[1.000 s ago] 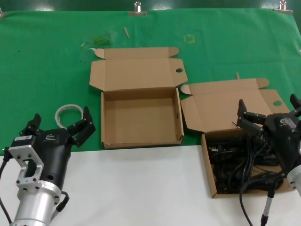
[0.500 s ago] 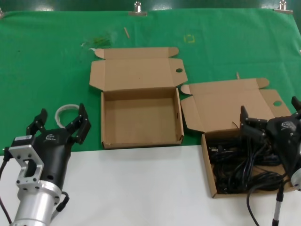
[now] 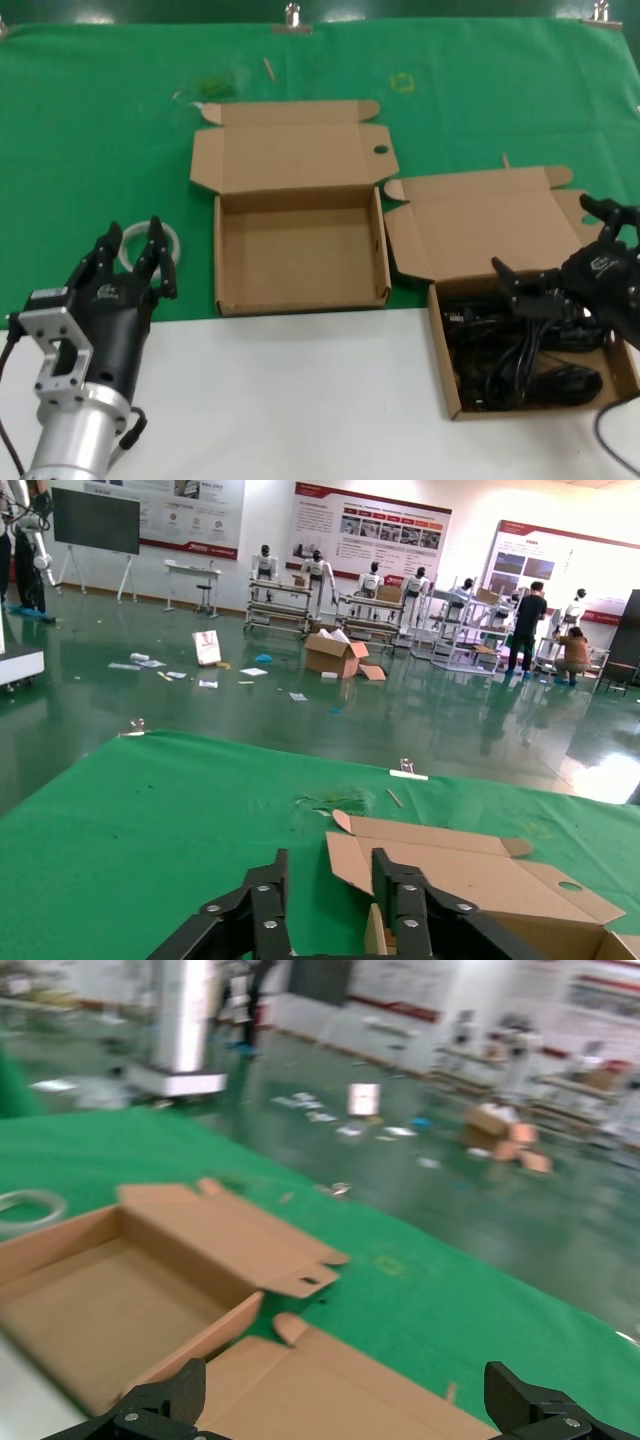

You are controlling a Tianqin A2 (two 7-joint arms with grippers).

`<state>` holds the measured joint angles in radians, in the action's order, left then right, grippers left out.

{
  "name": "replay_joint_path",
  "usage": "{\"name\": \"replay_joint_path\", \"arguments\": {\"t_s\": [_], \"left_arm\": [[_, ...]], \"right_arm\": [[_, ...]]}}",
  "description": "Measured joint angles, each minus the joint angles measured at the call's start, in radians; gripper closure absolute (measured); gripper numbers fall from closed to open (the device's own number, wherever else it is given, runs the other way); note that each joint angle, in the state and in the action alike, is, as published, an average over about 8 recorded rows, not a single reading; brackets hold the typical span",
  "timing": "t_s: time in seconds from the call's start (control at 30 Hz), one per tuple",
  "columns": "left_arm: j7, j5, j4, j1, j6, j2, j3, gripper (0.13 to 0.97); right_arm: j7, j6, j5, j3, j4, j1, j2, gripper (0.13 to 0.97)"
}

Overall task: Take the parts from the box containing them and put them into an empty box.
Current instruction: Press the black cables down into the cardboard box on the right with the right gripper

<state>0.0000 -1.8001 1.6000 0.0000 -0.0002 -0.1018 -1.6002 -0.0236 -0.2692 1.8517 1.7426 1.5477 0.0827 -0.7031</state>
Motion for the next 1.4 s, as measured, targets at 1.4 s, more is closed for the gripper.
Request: {"name": "replay_joint_path", "arguments": {"t_s": [1.4], "left_arm": [[0.0, 0.0, 0.0, 0.0, 0.0, 0.0, 0.0, 0.941]], "right_arm": [[0.82, -0.941, -0.452, 0.408, -0.461, 0.827, -0.074, 0.129]]}}
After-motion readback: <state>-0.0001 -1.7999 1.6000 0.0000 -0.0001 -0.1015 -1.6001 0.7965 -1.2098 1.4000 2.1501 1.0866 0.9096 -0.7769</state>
